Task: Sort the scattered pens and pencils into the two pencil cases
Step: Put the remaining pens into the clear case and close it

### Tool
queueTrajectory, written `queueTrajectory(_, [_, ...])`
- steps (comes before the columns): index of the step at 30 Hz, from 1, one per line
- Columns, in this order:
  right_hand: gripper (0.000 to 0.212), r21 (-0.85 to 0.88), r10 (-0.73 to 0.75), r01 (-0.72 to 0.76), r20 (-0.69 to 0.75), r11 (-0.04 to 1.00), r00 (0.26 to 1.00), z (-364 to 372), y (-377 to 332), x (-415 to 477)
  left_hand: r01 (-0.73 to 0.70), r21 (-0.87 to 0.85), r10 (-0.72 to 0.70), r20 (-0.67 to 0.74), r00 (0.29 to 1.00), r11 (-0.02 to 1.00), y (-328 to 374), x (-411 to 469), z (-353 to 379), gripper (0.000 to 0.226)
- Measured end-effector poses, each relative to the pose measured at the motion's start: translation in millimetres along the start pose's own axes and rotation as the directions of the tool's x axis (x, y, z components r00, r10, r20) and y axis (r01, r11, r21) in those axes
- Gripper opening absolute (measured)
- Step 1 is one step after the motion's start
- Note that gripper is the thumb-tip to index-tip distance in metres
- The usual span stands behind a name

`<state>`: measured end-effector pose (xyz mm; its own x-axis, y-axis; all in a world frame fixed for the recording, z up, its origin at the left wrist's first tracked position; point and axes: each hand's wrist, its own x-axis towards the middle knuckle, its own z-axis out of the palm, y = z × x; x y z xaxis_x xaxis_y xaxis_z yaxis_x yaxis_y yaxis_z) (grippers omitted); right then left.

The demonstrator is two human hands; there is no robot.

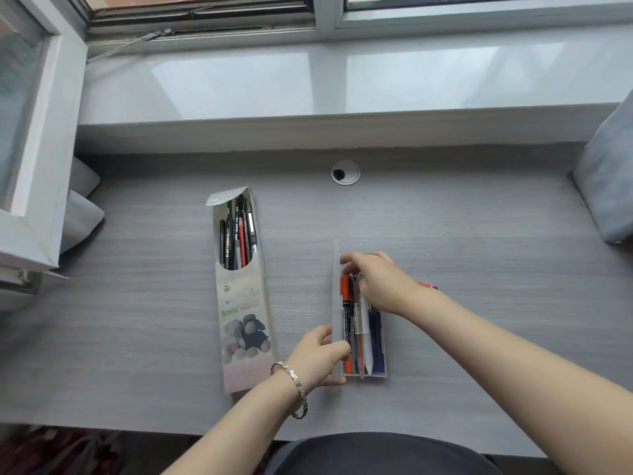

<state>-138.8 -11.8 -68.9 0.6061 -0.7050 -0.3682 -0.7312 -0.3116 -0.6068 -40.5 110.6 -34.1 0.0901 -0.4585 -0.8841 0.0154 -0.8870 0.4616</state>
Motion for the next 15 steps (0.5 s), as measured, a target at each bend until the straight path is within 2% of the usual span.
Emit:
queueTrajectory(2, [0.053,0.16,0.039,-0.031,-0.05,0.987,0.998,-7.5,1.8,-5.0,-0.007,-0.013,0.007,0.016,1.0,1.0,0.4,-1.3,0.1,0.055])
queueTrajectory(4, [0.043,0.205,0.05,-0.012,-0.179,0.979,0.983,-13.7,8.6,-12.6,-0.029,-0.032,0.029,0.003,1.0,0.999,0.8,-3.8,1.3,0.046])
queueTrajectory(5, [0.043,0.152,0.031,0.003,-0.223,0.988,0.974,-14.5,13.5,-18.7,-0.033,-0.033,0.033,-0.006,0.999,0.999,0.1,-3.1,1.3,0.044])
queueTrajectory(7, [0.066,-0.055,-0.036,0.025,-0.219,0.998,0.975,-5.8,22.4,-35.1,-0.022,-0.041,0.021,-0.014,1.0,0.999,-0.3,-3.5,2.3,0.045])
queueTrajectory(9, [0.079,-0.288,-0.155,0.086,-0.226,0.954,0.962,17.3,25.8,-51.7,-0.018,-0.056,0.017,-0.027,0.999,0.998,-1.3,-1.9,3.9,0.047])
queueTrajectory(12, [0.071,-0.414,-0.256,0.153,-0.207,0.897,0.944,55.4,24.9,-65.2,-0.024,-0.097,0.021,-0.035,0.999,0.995,-4.7,3.9,3.8,0.043])
queueTrajectory(15, [0.065,-0.448,-0.265,0.153,-0.199,0.881,0.943,74.6,25.3,-63.0,-0.028,-0.124,0.028,0.0,1.0,0.992,-6.2,7.4,4.0,0.035])
